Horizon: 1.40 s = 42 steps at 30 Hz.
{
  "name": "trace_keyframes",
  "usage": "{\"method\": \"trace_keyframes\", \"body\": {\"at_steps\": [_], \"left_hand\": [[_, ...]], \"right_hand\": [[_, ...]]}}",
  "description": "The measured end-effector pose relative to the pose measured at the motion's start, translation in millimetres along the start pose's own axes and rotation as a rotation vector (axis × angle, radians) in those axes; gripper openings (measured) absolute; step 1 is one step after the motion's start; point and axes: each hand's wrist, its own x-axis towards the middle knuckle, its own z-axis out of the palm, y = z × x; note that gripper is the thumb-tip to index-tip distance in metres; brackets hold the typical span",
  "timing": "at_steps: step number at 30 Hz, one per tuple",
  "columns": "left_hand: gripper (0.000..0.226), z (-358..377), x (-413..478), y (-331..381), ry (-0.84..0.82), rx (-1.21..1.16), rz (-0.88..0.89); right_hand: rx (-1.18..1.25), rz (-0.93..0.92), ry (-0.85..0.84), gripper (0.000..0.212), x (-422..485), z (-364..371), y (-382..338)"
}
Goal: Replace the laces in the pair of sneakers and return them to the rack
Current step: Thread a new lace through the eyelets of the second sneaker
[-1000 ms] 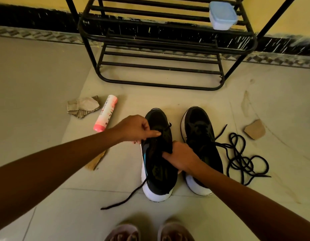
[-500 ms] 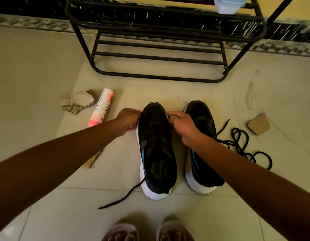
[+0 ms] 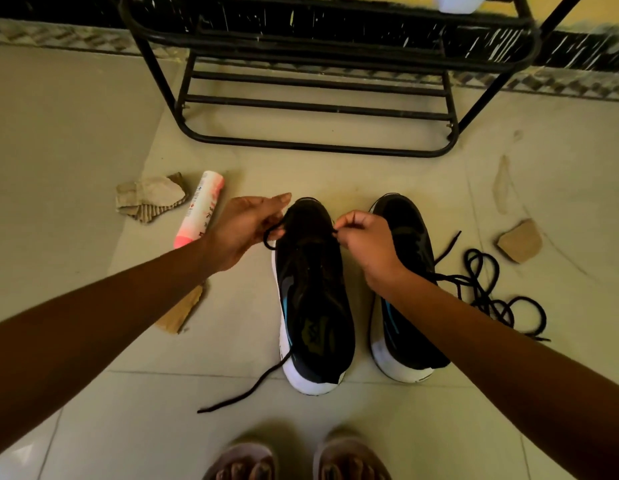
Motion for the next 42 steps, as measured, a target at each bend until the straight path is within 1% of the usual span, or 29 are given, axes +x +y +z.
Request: {"method": "trace_keyframes", "body": {"at_steps": [2,3,5,6,7,8,9,10,11,12,14,16,18,21,23,25,26,28,30,32,36,38,39,42], "left_hand": [[0.03,-5,-3,-10,0.071,0.326,0.029],[0.028,-8,-3,-17,0.13,0.459,0.054],[0.023,-9,-8,-29,0.292,0.625,0.11],[0.024,-9,-13,-33,0.368,0.69,0.178],[0.027,-7,-18,-36,0.405,0.772,0.278],[0.029,-4,-26,-36,0.4,0.849,0.387],[0.028,-1,-36,-34,0.355,0.906,0.494],[0.026,4,-45,-32,0.276,0.951,0.57],[0.025,10,-55,-29,0.172,0.986,0.606],[0.025,16,-65,-27,0.063,1.028,0.594],[0.029,28,-79,-25,-0.123,1.169,0.463],[0.036,35,-85,-24,-0.221,1.391,0.377],[0.036,41,-90,-19,-0.254,1.611,0.369],[0.03,52,-97,-15,-0.254,1.762,0.351],[0.029,59,-100,-17,-0.251,1.808,0.316],[0.029,58,-101,-14,-0.264,1.784,0.263],[0.027,56,-100,-12,-0.282,1.733,0.233],[0.023,48,-97,-9,-0.371,1.585,0.151],[0.025,42,-96,-6,-0.472,1.432,0.014],[0.029,41,-97,-3,-0.55,1.345,-0.1],[0.042,44,-97,6,-0.581,1.245,-0.148],[0.049,43,-97,10,-0.579,1.253,-0.168],[0.046,43,-96,12,-0.598,1.299,-0.174],[0.023,39,-95,24,-0.704,1.442,-0.208]], "right_hand": [[-0.13,0.024,-0.045,0.024,-7,-1,5],[-0.168,0.031,-0.064,0.026,-11,-2,6],[-0.218,-0.011,-0.09,0.04,-19,-4,6],[-0.261,-0.065,-0.094,0.046,-24,-7,4],[-0.331,-0.123,-0.1,0.052,-28,-9,2],[-0.407,-0.175,-0.118,0.059,-31,-12,1],[-0.469,-0.207,-0.15,0.067,-35,-14,1],[-0.516,-0.206,-0.192,0.076,-40,-16,1],[-0.554,-0.188,-0.235,0.085,-44,-18,2],[-0.595,-0.167,-0.274,0.093,-49,-19,3],[-0.706,-0.129,-0.346,0.105,-56,-20,6],[-0.774,-0.103,-0.375,0.101,-60,-17,12],[-0.752,-0.08,-0.344,0.088,-61,-15,18],[-0.678,-0.066,-0.307,0.076,-62,-15,20],[-0.641,-0.066,-0.313,0.07,-63,-14,19],[-0.623,-0.068,-0.318,0.064,-66,-12,18],[-0.632,-0.074,-0.317,0.061,-67,-11,20],[-0.669,-0.076,-0.313,0.058,-67,-10,22],[-0.698,-0.069,-0.31,0.06,-65,-8,24],[-0.718,-0.061,-0.293,0.061,-65,-6,27],[-0.738,-0.01,-0.262,0.058,-62,-1,29],[-0.732,0.007,-0.24,0.057,-59,-1,28],[-0.735,0.011,-0.233,0.057,-58,-2,27],[-0.755,0.025,-0.237,0.058,-56,-4,26]]}}
